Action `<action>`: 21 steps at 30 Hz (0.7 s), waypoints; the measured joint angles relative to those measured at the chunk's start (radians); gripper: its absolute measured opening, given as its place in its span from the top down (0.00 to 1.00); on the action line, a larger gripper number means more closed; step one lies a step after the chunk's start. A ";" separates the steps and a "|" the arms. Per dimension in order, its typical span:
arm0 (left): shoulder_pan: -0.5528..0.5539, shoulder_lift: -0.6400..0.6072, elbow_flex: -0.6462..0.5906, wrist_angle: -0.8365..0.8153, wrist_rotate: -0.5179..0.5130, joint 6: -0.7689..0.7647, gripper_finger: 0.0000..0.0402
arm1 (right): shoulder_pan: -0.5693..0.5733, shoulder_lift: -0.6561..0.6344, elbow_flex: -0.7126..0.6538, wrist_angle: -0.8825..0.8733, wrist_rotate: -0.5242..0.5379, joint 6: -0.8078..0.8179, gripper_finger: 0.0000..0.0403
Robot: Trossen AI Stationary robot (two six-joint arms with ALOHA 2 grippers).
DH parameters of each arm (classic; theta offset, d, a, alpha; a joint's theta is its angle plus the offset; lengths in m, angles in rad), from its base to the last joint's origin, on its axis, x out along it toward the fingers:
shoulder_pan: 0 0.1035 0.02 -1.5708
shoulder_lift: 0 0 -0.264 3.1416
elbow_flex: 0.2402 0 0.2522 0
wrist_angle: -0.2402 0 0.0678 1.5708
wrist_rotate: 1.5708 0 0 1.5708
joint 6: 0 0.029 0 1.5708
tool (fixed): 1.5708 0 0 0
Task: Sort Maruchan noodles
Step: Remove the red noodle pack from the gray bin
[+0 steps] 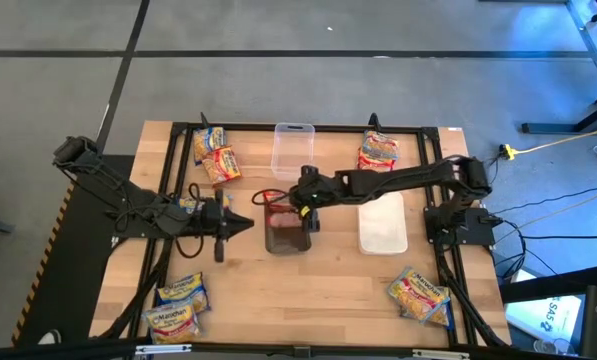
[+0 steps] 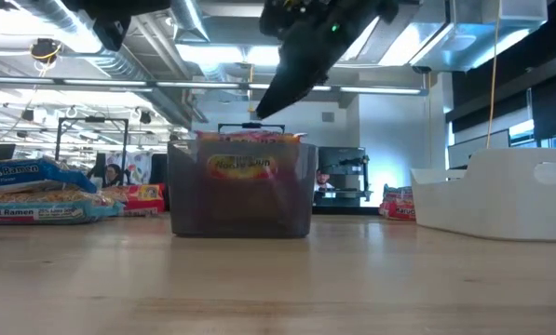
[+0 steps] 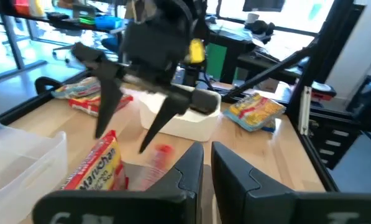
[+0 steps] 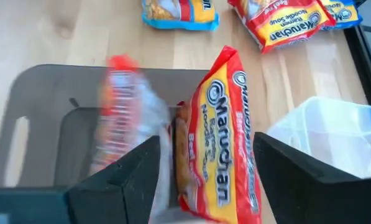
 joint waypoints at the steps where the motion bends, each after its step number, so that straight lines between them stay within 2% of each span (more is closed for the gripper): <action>1: 0.000 0.000 0.000 0.001 -0.002 -0.001 0.93 | 0.005 -0.015 0.000 -0.018 0.003 0.007 0.42; 6: 0.000 0.000 0.000 0.003 -0.001 -0.001 0.93 | 0.043 -0.067 0.000 -0.084 0.009 0.038 0.42; 11: 0.000 0.000 0.000 0.001 -0.001 0.005 0.93 | 0.086 -0.067 0.000 -0.106 0.006 0.042 0.42; 15: 0.000 0.000 0.000 0.000 -0.001 0.005 0.93 | 0.114 -0.053 -0.028 -0.080 -0.021 0.042 0.42; 21: 0.000 0.000 0.000 0.000 -0.001 0.006 0.93 | 0.115 -0.046 -0.112 0.056 -0.068 0.100 0.42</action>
